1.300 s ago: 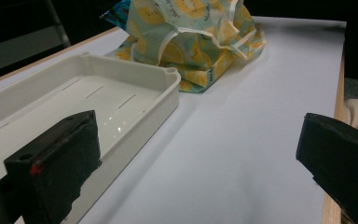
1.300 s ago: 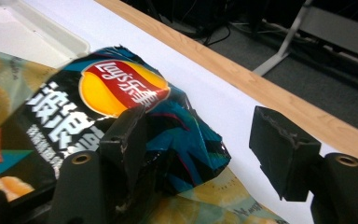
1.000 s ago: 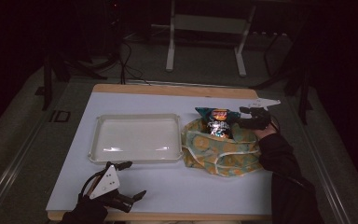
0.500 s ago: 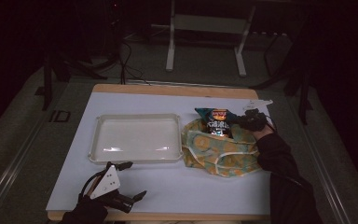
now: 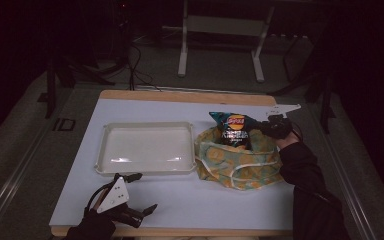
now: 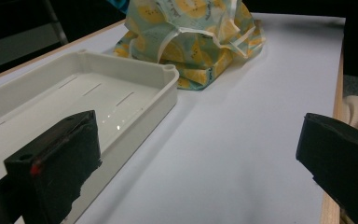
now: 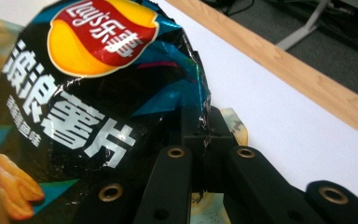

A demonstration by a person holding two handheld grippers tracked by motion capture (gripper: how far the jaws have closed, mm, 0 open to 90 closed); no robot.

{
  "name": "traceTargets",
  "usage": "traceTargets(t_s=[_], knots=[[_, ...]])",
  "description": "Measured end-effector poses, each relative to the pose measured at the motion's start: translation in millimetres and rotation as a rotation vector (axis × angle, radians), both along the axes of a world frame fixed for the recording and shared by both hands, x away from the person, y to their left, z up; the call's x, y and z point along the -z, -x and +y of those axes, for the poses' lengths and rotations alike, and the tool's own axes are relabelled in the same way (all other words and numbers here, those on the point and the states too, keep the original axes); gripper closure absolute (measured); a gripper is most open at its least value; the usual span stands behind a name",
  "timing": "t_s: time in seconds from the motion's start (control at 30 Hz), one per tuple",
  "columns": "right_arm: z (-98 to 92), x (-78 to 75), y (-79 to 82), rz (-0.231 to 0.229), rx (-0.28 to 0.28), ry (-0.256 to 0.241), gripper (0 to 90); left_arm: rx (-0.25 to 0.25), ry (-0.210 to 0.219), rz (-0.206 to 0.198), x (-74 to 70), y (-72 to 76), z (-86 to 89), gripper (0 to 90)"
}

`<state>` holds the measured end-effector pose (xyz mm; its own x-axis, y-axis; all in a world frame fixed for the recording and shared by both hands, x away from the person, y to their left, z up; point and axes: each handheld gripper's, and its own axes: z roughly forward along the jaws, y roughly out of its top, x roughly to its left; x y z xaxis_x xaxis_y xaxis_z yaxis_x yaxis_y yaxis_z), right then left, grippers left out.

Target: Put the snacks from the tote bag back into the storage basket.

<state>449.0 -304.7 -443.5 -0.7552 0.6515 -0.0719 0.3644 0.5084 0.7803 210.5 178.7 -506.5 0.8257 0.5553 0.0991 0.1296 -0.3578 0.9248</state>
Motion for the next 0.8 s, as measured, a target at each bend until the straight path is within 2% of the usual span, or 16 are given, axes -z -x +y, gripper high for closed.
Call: traceTargets(t_s=[0.1,0.3,0.37,0.53,0.8], knots=[[-2.1,-8.9,5.0,-0.017,-0.008,-0.032,90.0,-0.001,0.001,0.0,-0.1,-0.1,0.1,0.1],[-3.3,-23.5,14.0,-0.046,-0.025,-0.046,90.0,-0.002,0.001,-0.001,-0.1,-0.2,-0.1,0.1],[-4.4,-30.2,17.6,-0.058,-0.031,-0.064,90.0,-0.003,0.0,0.0,0.1,-0.4,-0.2,0.1],[-7.7,-45.4,24.7,-0.09,-0.028,-0.103,90.0,-0.004,0.0,-0.001,-0.1,-0.3,-0.3,0.1],[-9.7,-63.4,28.0,-0.122,-0.01,-0.129,90.0,-0.003,0.005,-0.002,-0.4,0.4,-0.6,0.2]])
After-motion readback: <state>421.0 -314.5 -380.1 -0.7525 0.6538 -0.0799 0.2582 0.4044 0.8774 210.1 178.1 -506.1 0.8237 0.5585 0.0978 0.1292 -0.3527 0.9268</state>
